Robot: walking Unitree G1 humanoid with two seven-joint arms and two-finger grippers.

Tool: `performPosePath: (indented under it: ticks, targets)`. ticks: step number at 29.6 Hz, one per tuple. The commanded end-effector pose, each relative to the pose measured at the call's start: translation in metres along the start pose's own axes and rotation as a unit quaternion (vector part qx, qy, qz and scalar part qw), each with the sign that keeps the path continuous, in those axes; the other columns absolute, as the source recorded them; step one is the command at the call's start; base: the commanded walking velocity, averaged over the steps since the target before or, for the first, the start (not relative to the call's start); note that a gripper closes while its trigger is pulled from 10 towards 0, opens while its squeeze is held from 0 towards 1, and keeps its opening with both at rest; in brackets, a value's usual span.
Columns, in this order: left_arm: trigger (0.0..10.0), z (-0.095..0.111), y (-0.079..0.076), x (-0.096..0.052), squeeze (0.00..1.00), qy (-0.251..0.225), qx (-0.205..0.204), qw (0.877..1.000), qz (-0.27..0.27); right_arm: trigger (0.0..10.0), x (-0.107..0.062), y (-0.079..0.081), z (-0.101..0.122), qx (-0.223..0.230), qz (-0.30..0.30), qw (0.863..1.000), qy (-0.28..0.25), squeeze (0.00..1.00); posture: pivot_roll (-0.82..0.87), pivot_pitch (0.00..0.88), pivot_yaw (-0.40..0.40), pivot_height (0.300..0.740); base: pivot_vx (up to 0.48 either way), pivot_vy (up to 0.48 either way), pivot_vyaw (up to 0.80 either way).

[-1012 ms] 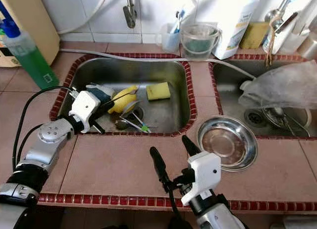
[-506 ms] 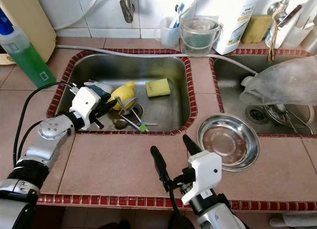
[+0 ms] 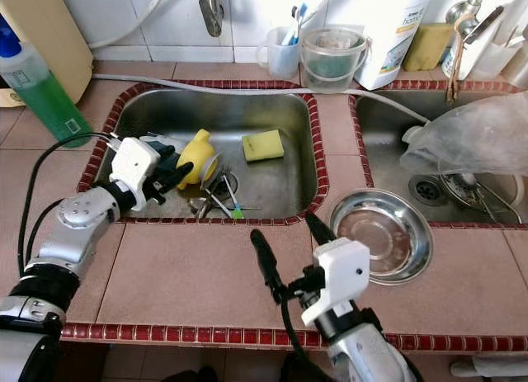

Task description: Kitchen organization

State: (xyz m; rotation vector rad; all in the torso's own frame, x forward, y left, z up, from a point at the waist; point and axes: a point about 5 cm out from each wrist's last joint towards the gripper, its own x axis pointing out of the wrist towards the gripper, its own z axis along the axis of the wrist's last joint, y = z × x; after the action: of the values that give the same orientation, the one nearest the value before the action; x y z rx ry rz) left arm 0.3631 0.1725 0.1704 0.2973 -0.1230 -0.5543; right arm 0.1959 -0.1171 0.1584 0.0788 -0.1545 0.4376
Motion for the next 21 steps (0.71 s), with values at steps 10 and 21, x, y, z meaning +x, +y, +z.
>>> performPosePath:
  ticks: [10,21]
  targets:
    - [10.0,0.013,-0.012,-0.017,0.00,-0.075,-0.096,0.990,0.075,10.0,0.023,-0.026,-0.008,-0.040,-0.068,0.997,-0.025,0.00,-0.15,0.140,0.038,0.740,0.000,0.000,0.00]
    - [10.0,0.008,-0.032,-0.036,0.00,-0.079,-0.158,0.970,0.169,10.0,0.053,-0.047,0.000,-0.070,-0.131,0.986,-0.074,0.00,-0.13,0.074,0.036,0.740,0.000,0.000,0.00]
